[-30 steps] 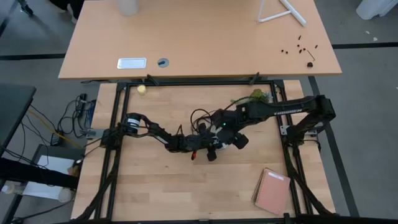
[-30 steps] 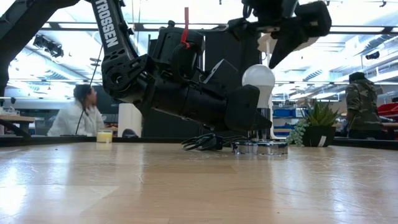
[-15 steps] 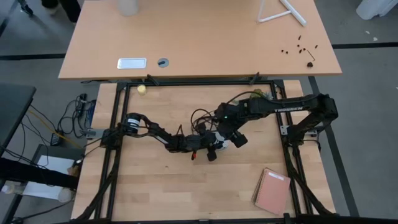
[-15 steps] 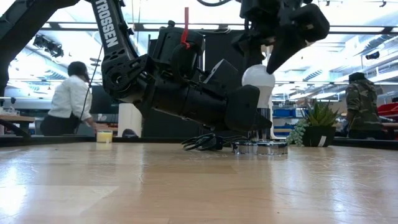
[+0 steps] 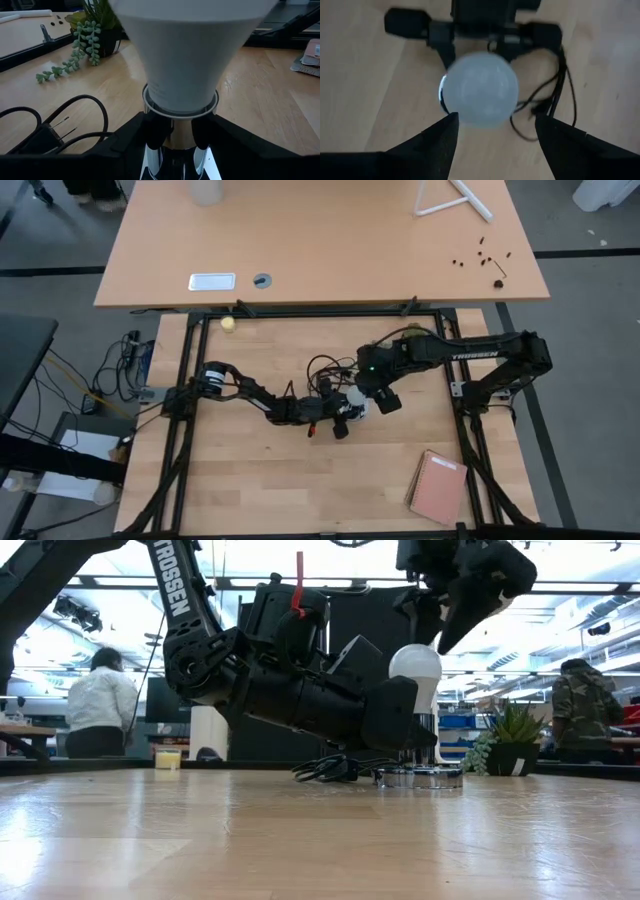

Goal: Screw lightbulb
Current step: Remove the white lightbulb from the metallic lamp

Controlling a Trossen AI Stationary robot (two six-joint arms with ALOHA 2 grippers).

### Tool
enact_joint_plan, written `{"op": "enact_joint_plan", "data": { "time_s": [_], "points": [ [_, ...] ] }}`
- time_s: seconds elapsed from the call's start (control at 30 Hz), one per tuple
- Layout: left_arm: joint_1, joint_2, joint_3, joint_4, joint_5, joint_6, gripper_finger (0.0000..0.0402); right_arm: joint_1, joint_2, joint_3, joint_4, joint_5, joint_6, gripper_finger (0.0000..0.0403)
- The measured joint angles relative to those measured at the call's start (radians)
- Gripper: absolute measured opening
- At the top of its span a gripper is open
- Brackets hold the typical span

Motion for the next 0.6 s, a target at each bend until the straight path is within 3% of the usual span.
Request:
{"op": "enact_joint_plan", "data": {
  "time_s": [0.27, 0.43, 0.6],
  "points": [
    [0.000, 0.000, 0.000, 0.000, 0.000, 0.000, 0.0198, 0.004, -0.003, 0.000, -0.065, 0.007, 0.092, 0.0272],
    [0.000, 0.000, 0.000, 0.000, 0.001, 0.000, 0.0198, 0.015, -0.011, 0.000, -0.072, 0.094, 0.140, 0.0274],
    [0.000, 0.000, 0.000, 0.000, 0.001, 0.000, 0.0198, 0.021, -0.015, 0.001, -0.096, 0.100, 0.142, 0.0274]
  ]
}}
